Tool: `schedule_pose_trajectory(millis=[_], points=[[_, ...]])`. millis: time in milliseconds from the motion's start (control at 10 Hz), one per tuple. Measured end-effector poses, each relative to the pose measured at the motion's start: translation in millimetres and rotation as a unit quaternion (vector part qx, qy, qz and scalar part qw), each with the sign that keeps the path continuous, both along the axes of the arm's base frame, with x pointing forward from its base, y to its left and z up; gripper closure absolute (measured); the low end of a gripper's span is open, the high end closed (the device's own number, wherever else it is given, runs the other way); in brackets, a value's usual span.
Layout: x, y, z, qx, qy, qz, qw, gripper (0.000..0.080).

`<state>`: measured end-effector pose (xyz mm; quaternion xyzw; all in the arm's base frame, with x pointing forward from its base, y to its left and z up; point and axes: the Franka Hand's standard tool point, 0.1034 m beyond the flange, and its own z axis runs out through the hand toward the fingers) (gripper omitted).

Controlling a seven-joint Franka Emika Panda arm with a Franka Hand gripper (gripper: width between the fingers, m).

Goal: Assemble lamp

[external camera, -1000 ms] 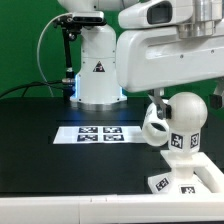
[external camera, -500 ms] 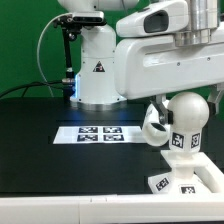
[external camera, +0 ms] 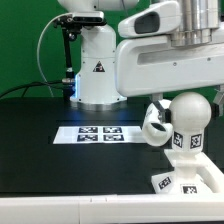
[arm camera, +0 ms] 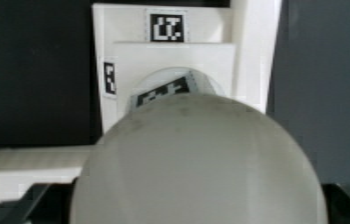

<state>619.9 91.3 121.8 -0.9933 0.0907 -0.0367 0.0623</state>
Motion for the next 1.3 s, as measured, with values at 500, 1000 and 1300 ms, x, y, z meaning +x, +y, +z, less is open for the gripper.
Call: schedule_pose_trajectory(millis=[500,1000,1300], points=[[-4.4,7.8,-1.4,0.055,0.023,-0.354,0.933,0.0225],[-2.4,0.6,0.7,0.040,0.014,-0.218,0.975,0.0108],[4.7,0.2,2.5,0.014,0.010,-0.009,1.000,0.0101]])
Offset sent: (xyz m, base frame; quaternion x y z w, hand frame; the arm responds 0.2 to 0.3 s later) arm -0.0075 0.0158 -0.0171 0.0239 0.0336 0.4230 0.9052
